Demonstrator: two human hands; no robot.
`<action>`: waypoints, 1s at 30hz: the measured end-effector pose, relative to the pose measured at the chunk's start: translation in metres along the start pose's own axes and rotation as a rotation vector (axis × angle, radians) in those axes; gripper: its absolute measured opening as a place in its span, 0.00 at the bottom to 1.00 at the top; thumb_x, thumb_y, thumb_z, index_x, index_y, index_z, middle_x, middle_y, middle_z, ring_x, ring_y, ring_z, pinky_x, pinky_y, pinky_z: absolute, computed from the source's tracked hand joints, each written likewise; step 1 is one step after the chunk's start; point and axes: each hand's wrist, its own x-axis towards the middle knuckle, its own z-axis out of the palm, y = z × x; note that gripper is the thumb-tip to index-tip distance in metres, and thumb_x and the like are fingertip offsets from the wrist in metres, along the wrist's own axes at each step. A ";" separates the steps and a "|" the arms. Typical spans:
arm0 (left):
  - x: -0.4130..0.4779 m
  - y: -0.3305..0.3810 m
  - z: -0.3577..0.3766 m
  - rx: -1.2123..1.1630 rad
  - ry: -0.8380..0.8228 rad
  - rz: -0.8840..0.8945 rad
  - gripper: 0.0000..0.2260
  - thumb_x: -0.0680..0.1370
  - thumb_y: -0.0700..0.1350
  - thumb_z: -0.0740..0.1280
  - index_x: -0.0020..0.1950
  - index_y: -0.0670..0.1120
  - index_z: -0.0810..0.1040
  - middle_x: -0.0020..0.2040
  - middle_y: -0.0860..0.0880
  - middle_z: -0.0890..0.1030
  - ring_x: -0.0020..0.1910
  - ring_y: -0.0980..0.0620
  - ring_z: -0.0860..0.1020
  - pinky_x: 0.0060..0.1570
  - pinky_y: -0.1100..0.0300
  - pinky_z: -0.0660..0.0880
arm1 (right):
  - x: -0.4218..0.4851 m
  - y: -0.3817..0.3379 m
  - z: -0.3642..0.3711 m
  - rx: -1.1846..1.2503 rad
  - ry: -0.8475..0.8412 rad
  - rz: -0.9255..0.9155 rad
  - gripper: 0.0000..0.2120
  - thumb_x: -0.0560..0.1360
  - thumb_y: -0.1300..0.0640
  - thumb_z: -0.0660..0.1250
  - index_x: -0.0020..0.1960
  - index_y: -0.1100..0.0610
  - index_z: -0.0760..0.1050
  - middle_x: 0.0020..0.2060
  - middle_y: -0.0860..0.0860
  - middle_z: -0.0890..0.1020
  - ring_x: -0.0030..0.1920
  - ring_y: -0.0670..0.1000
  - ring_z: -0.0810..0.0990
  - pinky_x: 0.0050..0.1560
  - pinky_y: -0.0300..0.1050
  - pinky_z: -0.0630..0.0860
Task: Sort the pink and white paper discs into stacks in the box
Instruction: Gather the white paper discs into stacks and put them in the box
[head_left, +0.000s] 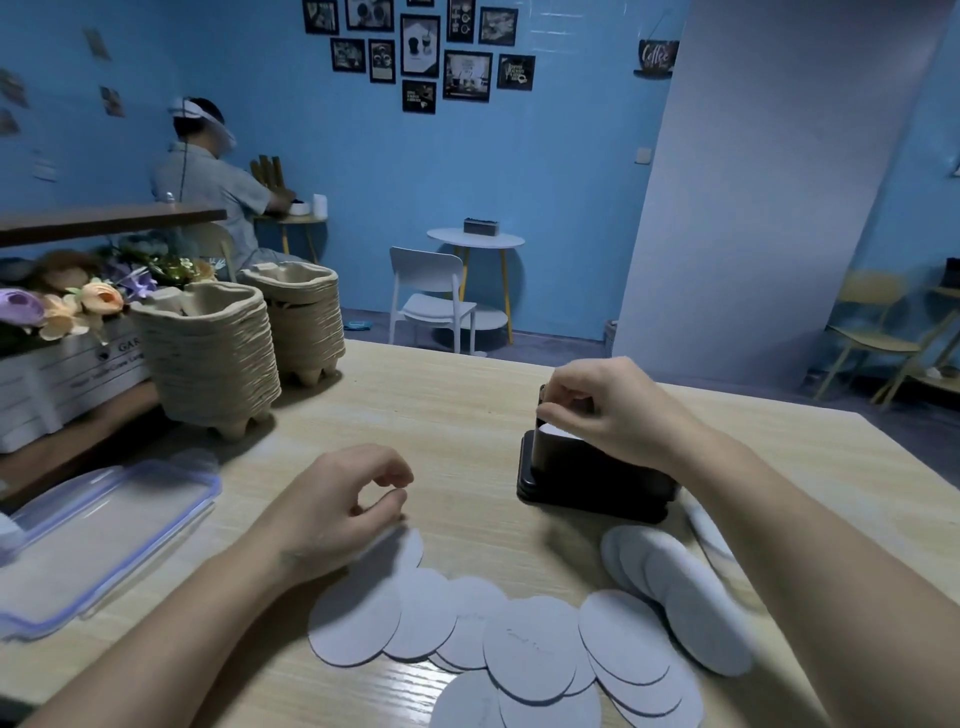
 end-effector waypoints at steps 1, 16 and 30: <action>-0.004 -0.003 -0.001 -0.004 -0.001 -0.013 0.02 0.77 0.48 0.70 0.49 0.54 0.81 0.46 0.59 0.82 0.54 0.58 0.79 0.39 0.68 0.77 | -0.005 -0.008 0.006 0.005 0.019 -0.061 0.06 0.79 0.52 0.74 0.44 0.51 0.82 0.39 0.45 0.84 0.41 0.45 0.82 0.45 0.47 0.79; -0.047 -0.002 -0.002 0.064 -0.016 -0.047 0.06 0.77 0.50 0.64 0.52 0.55 0.79 0.46 0.62 0.78 0.49 0.61 0.77 0.48 0.58 0.76 | -0.063 -0.089 0.089 0.175 -0.409 -0.238 0.30 0.68 0.29 0.75 0.63 0.45 0.76 0.59 0.43 0.78 0.60 0.45 0.75 0.61 0.49 0.76; -0.045 0.007 -0.005 0.053 -0.163 -0.190 0.25 0.71 0.59 0.53 0.63 0.58 0.80 0.56 0.63 0.80 0.59 0.63 0.74 0.62 0.54 0.75 | -0.063 -0.078 0.075 0.156 -0.320 -0.163 0.22 0.72 0.36 0.75 0.60 0.46 0.78 0.48 0.44 0.79 0.46 0.44 0.76 0.47 0.45 0.77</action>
